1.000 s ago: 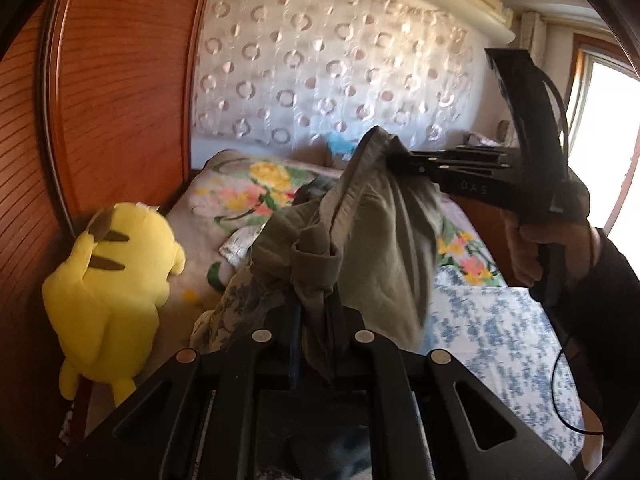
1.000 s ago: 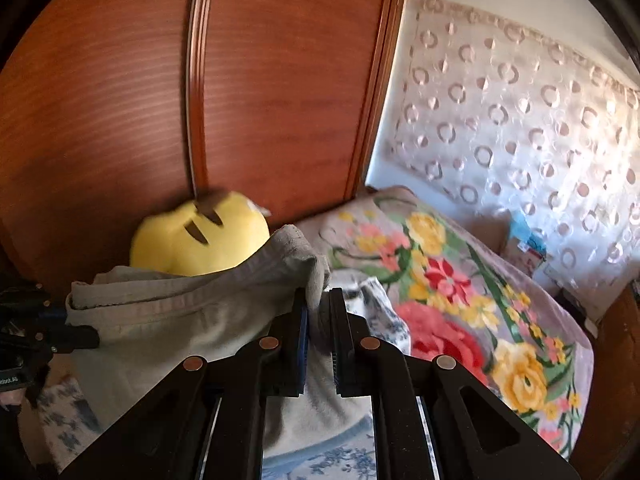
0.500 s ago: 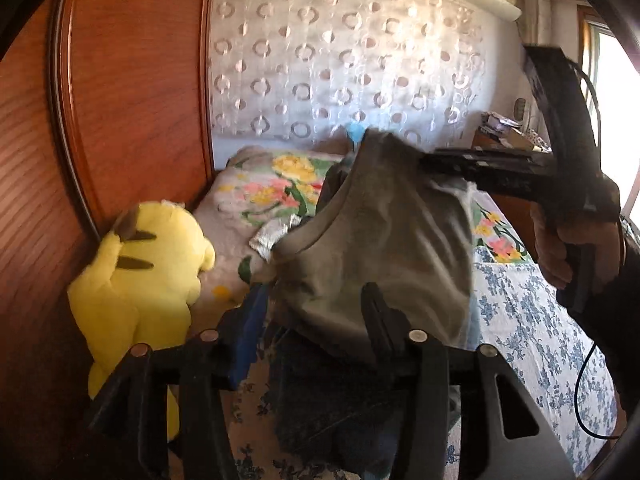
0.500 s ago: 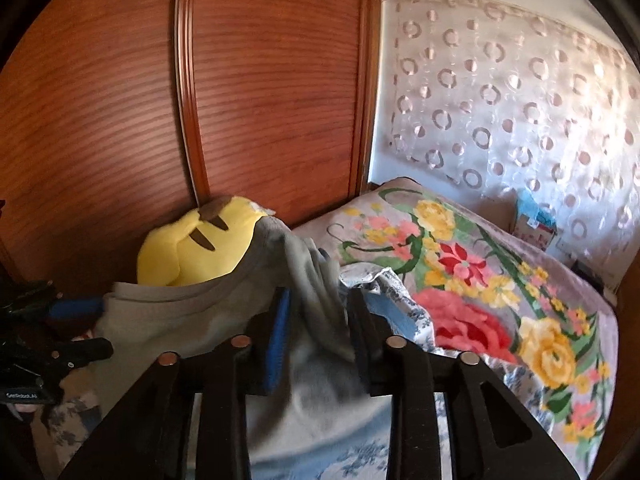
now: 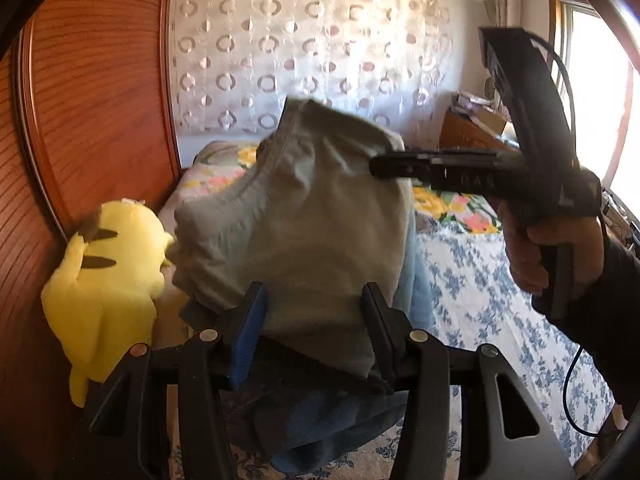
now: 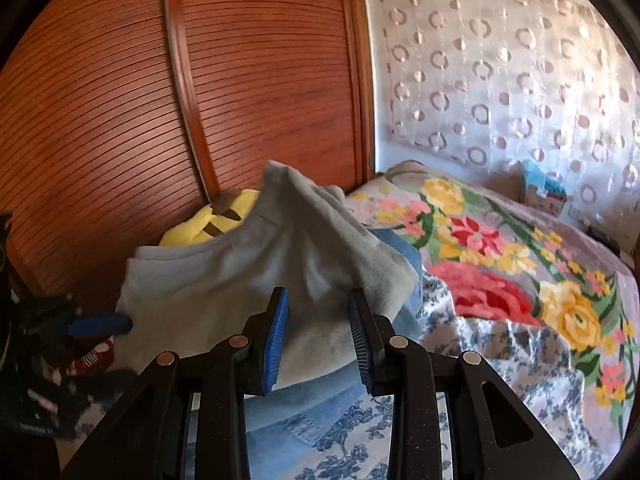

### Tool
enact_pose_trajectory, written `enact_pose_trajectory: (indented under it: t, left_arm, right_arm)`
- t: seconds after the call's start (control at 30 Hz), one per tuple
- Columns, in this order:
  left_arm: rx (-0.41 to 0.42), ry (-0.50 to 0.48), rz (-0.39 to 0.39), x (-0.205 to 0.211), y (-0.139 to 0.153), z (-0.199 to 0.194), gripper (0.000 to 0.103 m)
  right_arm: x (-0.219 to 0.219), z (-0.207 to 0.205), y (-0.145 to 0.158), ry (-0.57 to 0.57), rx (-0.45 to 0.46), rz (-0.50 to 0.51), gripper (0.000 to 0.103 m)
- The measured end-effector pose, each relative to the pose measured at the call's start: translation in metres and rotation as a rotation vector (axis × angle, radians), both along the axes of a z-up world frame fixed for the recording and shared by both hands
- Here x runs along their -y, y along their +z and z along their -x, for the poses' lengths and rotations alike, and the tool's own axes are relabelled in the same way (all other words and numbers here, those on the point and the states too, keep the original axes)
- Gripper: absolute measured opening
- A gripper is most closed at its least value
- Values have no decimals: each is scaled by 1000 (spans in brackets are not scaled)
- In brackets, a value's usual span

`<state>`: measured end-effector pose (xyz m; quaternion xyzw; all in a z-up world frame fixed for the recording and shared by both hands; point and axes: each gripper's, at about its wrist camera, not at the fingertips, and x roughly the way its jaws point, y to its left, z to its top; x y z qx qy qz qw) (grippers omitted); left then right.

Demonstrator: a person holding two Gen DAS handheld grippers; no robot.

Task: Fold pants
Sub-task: 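Lower the trousers onto the blue jeans and open both tools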

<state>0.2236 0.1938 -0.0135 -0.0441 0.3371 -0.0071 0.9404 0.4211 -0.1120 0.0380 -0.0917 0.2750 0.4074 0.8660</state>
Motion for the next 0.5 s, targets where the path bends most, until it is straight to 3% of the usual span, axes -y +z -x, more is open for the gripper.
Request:
enact_pose_trajectory:
  t: [0.23,0.5]
  left_arm:
    - [-14,1,4,2,-6,-4,51]
    - [4,2,-29,13,1,5,51]
  right_arm:
    - [-1,-8,-1,-10,-21,-4,32]
    - [17,35,6,-97,10,-7,32]
